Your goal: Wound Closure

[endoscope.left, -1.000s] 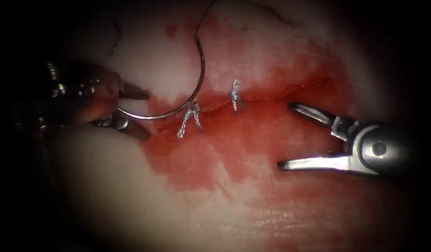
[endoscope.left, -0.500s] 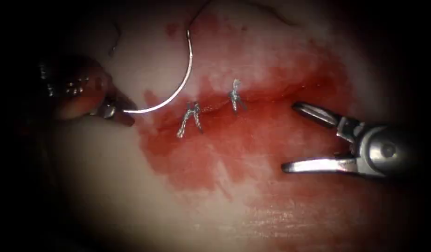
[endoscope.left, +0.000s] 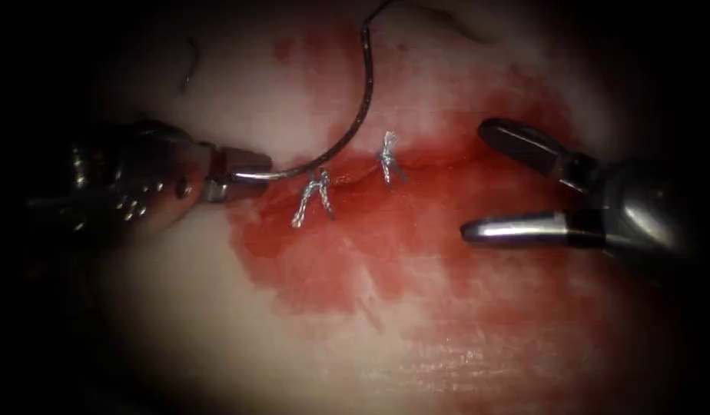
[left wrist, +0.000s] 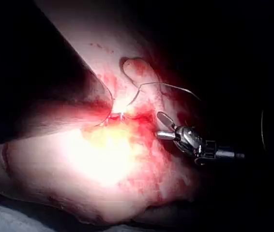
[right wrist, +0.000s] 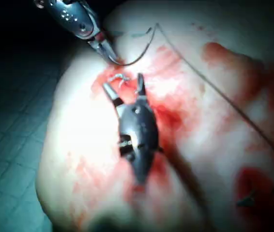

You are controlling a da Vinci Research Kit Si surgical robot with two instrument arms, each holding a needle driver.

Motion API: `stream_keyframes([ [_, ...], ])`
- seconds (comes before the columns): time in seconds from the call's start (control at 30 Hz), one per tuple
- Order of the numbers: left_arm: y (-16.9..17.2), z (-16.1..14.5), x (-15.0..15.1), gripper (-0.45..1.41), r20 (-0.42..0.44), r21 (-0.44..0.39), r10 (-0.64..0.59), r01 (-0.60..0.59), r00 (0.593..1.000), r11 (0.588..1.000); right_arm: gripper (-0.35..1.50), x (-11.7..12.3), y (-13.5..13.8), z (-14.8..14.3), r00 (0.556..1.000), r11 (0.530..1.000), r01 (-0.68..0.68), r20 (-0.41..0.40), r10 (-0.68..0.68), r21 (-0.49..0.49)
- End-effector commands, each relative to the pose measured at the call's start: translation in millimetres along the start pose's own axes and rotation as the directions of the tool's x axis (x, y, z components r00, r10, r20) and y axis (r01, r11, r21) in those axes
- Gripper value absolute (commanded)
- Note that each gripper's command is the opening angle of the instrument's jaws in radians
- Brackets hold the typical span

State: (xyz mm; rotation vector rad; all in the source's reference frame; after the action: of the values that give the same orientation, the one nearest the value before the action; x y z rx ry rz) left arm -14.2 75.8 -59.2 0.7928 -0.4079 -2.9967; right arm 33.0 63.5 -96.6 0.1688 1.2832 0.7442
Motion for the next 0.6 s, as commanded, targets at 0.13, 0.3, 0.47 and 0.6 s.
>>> stream_keyframes([
  [0.13,-0.3,0.4,0.7,-0.35,-0.005,0.058,0.033,-0.033,0.999,0.998,1.17,-0.3,0.4,1.8,1.000,1.000,-0.007,0.011,0.007,-0.006],
  [0.3,0.3,-0.2,1.4,-0.35,-0.016,0.107,0.072,-0.070,0.997,0.992,1.25,-0.1,1.2,3.7,0.999,1.000,-0.018,0.041,0.018,0.001],
  [0.47,0.8,-0.7,1.9,-0.35,-0.014,0.139,0.111,-0.108,0.994,0.984,1.27,0.0,1.6,5.0,0.998,0.999,-0.040,0.048,0.039,0.017],
  [0.6,0.9,-0.5,2.1,-0.35,0.001,0.140,0.131,-0.130,0.991,0.982,1.24,0.1,2.1,6.0,0.995,0.995,-0.085,0.047,0.083,0.056],
])
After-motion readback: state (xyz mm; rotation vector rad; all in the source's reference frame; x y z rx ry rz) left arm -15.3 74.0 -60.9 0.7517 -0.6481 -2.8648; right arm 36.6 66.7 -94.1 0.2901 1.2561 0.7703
